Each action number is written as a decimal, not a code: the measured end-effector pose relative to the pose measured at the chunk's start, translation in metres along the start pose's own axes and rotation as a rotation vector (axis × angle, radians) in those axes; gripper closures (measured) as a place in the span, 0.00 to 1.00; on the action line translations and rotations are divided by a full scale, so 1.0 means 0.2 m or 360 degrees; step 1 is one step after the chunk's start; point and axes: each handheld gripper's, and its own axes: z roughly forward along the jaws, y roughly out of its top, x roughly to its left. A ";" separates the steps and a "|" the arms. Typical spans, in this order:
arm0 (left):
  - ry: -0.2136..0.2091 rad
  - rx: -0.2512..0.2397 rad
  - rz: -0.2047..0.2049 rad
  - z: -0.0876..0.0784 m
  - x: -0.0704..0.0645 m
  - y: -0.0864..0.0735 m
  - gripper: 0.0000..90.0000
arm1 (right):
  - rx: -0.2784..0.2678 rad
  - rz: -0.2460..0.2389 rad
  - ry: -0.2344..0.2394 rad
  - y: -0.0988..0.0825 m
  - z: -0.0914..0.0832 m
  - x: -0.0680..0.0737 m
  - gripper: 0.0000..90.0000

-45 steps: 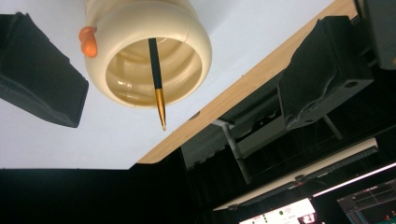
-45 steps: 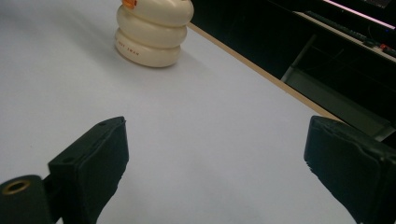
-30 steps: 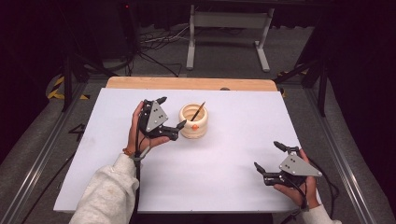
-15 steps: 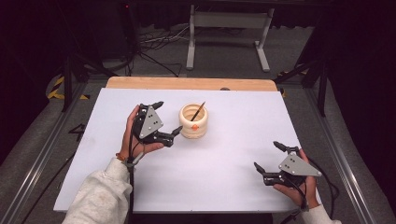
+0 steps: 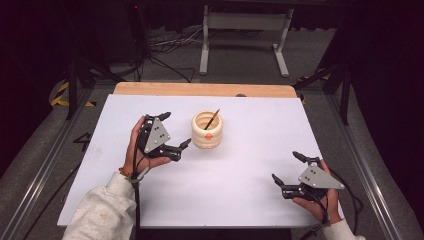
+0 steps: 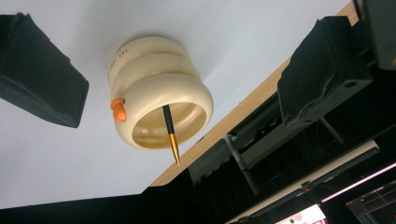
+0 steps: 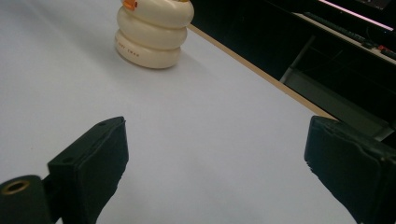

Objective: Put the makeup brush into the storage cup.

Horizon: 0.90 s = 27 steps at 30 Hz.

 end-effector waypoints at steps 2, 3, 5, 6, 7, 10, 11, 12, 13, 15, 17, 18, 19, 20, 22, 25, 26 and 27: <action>0.0001 0.0003 -0.0001 -0.01 0.00 -0.01 0.03 | 0.0001 0.0000 -0.0003 0.00 0.00 0.00 0.08; 0.0002 0.0005 0.0003 -0.02 0.00 -0.01 0.03 | 0.0001 0.0002 0.0000 0.00 0.00 0.00 0.08; 0.0003 -0.0001 0.0000 -0.03 0.00 -0.02 0.03 | 0.0005 -0.0003 0.0002 0.00 0.00 0.00 0.08; 0.0000 0.0003 -0.0010 -0.04 0.00 -0.02 0.03 | 0.0005 -0.0003 0.0002 0.00 0.00 0.00 0.08; -0.0002 0.0005 -0.0017 -0.04 0.00 -0.03 0.03 | 0.0005 -0.0001 0.0004 0.00 0.00 0.00 0.08; -0.0009 0.0020 0.0006 -0.06 -0.01 -0.04 0.03 | 0.0006 -0.0004 0.0002 0.00 0.00 0.00 0.08; -0.0010 0.0020 0.0009 -0.07 -0.01 -0.04 0.03 | 0.0007 -0.0005 0.0002 0.00 0.00 0.00 0.08; -0.0009 0.0023 0.0000 -0.07 -0.01 -0.05 0.03 | 0.0008 -0.0004 0.0003 0.00 0.00 0.00 0.08; -0.0006 0.0040 0.0003 -0.07 -0.01 -0.05 0.03 | 0.0009 -0.0005 0.0000 0.00 0.00 0.00 0.08; -0.0010 0.0056 0.0000 -0.08 -0.01 -0.06 0.03 | 0.0009 -0.0005 -0.0009 0.00 0.00 0.00 0.08; -0.0009 0.0073 0.0007 -0.09 -0.02 -0.07 0.03 | 0.0006 -0.0001 -0.0008 0.00 0.00 0.00 0.08; -0.0008 0.0075 0.0008 -0.09 -0.02 -0.08 0.03 | 0.0007 -0.0003 -0.0008 0.00 0.00 0.00 0.08; -0.0012 0.0074 0.0009 -0.10 -0.02 -0.08 0.03 | 0.0009 -0.0004 -0.0007 0.00 0.00 0.00 0.08; -0.0010 0.0075 0.0012 -0.10 -0.03 -0.09 0.03 | 0.0009 -0.0003 -0.0005 0.00 0.00 0.00 0.08; -0.0006 0.0087 0.0025 -0.12 -0.03 -0.09 0.03 | 0.0011 -0.0011 -0.0004 0.00 0.00 0.01 0.08; 0.0005 0.0090 0.0028 -0.15 -0.03 -0.11 0.03 | 0.0007 -0.0013 -0.0002 0.00 0.00 0.01 0.08; 0.0002 0.0092 0.0023 -0.15 -0.03 -0.12 0.03 | 0.0004 -0.0010 -0.0006 0.00 0.00 0.01 0.08; 0.0004 0.0088 0.0016 -0.16 -0.03 -0.12 0.03 | 0.0003 -0.0011 -0.0008 0.00 0.00 0.01 0.08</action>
